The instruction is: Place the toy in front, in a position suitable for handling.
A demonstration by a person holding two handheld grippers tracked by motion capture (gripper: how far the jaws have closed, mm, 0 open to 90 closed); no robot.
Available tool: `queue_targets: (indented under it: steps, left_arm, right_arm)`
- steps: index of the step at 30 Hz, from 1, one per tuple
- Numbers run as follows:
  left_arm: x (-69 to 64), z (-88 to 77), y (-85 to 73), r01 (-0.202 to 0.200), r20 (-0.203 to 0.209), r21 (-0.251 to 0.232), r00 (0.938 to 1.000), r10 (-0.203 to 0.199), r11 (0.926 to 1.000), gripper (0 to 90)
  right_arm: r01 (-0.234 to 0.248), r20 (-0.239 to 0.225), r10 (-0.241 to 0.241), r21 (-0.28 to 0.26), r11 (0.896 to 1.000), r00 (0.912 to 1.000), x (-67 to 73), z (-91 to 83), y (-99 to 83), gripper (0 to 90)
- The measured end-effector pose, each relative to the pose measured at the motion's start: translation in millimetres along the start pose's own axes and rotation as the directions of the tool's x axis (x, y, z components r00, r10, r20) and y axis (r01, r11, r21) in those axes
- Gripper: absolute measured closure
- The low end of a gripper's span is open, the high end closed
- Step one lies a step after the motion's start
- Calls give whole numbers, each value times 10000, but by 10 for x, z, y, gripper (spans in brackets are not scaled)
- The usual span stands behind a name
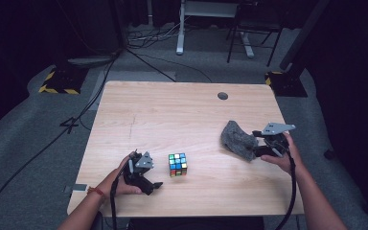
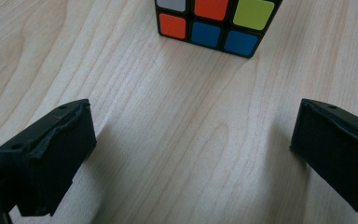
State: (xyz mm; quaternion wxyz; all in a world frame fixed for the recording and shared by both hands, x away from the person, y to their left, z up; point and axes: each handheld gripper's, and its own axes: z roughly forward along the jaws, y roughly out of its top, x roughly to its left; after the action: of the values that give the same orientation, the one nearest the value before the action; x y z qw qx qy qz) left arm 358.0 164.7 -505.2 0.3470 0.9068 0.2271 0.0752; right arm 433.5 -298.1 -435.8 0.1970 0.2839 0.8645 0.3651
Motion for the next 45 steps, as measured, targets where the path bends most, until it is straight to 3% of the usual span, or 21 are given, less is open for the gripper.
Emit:
queue_targets:
  steps: [4,9,15,18,25,26,27,36,39,42,45]
  left_arm:
    - [-13,44,49,16,3,-11,10000,-16,10000,1]
    - [-16,82,93,-135,107,-2,9999,135,9999,1]
    - [0,111,129,-334,318,-16,9989,334,9994,7]
    - [-3,132,152,-351,340,-12,9988,351,9994,9]
    - [-5,163,191,-486,363,1,9982,485,9988,10]
    - [-6,172,200,-523,389,15,9979,522,9986,10]
    - [-9,175,206,-503,372,24,9980,502,9987,10]
    - [-19,248,287,-783,574,5,9953,781,9969,5]
    - [-4,290,343,-758,553,76,9956,752,9971,8]
    - [-8,354,432,-836,622,-112,9945,841,9964,60]
    - [-37,391,488,-1001,729,-331,9921,1023,9944,177]
  right_arm:
    - [22,-202,-15,362,9993,9998,8,194,16,369]
    - [-159,-129,167,634,9979,9998,-16,395,-17,424]
    - [-700,-81,711,971,9928,9974,-74,545,-91,469]
    - [-685,-47,697,1267,9896,9976,-80,588,-124,491]
    - [-867,-387,918,1186,9892,9950,-105,585,-185,593]
    - [-882,-541,935,931,9917,9941,-75,568,-233,665]
    - [-933,-602,991,921,9914,9933,-73,559,-242,673]
    - [-447,-976,560,1138,9925,9936,58,423,-302,731]
    - [-183,-863,279,1104,9937,9959,115,390,-320,743]
    - [-107,-1067,223,1085,9940,9940,151,351,-347,748]
    - [-282,-1287,404,954,9950,9909,147,319,-387,757]
